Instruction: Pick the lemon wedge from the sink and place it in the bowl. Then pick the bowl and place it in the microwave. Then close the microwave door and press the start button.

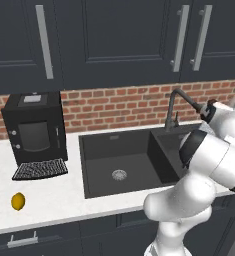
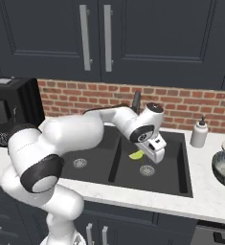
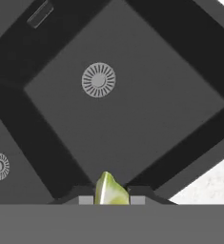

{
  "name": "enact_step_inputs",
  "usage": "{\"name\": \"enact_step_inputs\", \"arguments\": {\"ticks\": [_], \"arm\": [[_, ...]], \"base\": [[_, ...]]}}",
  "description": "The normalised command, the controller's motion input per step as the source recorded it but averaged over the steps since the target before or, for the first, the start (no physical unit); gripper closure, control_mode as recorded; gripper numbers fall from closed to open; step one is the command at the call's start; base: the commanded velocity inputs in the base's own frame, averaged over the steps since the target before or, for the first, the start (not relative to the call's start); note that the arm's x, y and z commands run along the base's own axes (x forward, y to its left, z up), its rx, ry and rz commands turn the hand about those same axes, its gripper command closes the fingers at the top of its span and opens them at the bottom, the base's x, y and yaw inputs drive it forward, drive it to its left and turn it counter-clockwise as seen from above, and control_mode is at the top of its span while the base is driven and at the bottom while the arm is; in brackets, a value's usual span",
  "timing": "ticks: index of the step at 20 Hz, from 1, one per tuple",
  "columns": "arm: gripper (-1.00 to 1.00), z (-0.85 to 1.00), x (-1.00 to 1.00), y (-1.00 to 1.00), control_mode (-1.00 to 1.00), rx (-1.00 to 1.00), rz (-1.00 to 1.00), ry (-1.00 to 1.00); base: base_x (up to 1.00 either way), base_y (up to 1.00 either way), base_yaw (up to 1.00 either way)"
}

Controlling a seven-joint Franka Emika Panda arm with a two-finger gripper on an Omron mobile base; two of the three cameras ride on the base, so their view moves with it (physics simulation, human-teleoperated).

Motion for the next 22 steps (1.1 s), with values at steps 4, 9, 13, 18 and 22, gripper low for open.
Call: {"name": "enact_step_inputs", "arguments": {"ticks": [4,9,13,18,22], "arm": [[1.0,0.95,-0.46,0.48,-1.0,0.0,0.0,0.0],[1.0,0.64,-0.3,0.93,-1.0,0.0,0.0,0.0],[1.0,0.31,-0.16,1.0,-1.0,0.0,0.01,0.0],[1.0,0.15,-0.04,0.96,-1.0,0.0,0.01,0.0],[1.0,0.16,0.0,0.56,-1.0,0.0,0.0,0.0]], "base": [[0.0,0.0,0.0],[0.0,0.0,0.0],[0.0,0.0,0.0],[0.0,0.0,0.0],[0.0,0.0,0.0]]}}
